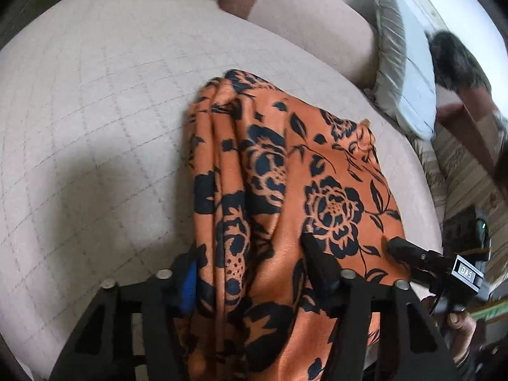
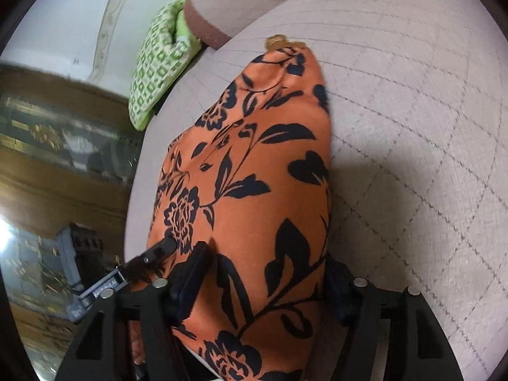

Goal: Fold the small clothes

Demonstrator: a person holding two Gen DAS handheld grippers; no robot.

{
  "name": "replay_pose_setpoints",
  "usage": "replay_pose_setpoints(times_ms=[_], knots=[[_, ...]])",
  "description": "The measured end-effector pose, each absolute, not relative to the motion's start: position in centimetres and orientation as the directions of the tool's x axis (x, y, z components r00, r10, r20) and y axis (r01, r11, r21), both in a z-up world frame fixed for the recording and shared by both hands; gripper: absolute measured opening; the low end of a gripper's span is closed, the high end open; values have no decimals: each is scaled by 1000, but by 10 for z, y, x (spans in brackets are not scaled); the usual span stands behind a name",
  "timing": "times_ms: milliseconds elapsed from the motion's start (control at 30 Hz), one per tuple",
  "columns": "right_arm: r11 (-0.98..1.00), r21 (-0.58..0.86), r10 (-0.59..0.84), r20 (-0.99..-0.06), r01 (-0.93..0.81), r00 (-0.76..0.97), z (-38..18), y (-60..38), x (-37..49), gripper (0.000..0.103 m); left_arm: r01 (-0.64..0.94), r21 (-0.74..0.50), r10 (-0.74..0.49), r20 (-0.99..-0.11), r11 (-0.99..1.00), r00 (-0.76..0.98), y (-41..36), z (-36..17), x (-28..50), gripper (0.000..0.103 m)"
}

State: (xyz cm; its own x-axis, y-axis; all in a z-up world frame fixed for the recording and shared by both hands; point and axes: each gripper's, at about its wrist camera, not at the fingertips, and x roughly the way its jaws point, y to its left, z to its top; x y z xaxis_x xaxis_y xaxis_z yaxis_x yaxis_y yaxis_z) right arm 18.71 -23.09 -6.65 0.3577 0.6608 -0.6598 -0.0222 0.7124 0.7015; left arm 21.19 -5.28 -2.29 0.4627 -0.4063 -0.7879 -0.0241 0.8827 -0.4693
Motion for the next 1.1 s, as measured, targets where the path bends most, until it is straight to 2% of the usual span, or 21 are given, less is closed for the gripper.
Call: replay_pose_setpoints(times_ms=[33, 100, 167, 200, 233, 267, 300, 333, 433, 533, 667, 900, 1100], knots=[[698, 716, 666, -641, -16, 381, -64, -236, 187, 77, -36, -472, -396, -776, 881, 490, -50, -18, 209, 66], [686, 728, 659, -627, 10, 415, -64, -245, 190, 79, -36, -471, -380, -751, 881, 540, -46, -11, 208, 88], [671, 740, 665, -628, 45, 404, -73, -245, 195, 80, -50, -443, -353, -773, 895, 527, -49, -18, 213, 89], [644, 764, 702, -609, 35, 370, -80, -239, 198, 80, -56, -421, -346, -808, 905, 478, -53, -29, 217, 78], [656, 754, 703, -616, 9, 355, -78, -231, 197, 79, -44, -396, -333, -823, 917, 460, -58, -37, 218, 75], [692, 722, 684, -643, -27, 344, -74, -221, 197, 78, -11, -397, -343, -806, 918, 482, -61, -32, 215, 49], [729, 681, 659, -674, -65, 334, -68, -211, 196, 72, 29, -409, -372, -794, 912, 480, -65, -28, 213, 41], [752, 652, 641, -693, -93, 331, -64, -203, 193, 62, 41, -373, -342, -796, 927, 500, -67, -23, 211, 38], [805, 570, 585, -715, -166, 383, -45, -193, 183, 43, 49, -339, -315, -798, 939, 514, -66, -22, 206, 35], [833, 502, 551, -730, -230, 404, -27, -183, 171, 41, 74, -275, -269, -790, 959, 551, -65, -12, 195, 32], [856, 442, 516, -726, -267, 454, -4, -187, 158, 40, 82, -290, -277, -740, 954, 613, -59, 10, 166, 31], [858, 387, 514, -645, -339, 565, 67, -224, 140, 40, 136, -291, -292, -602, 947, 743, -55, 83, 133, 31], [876, 325, 481, -589, -356, 649, 134, -252, 159, 40, 207, -279, -330, -527, 938, 784, -65, 137, 162, 31]])
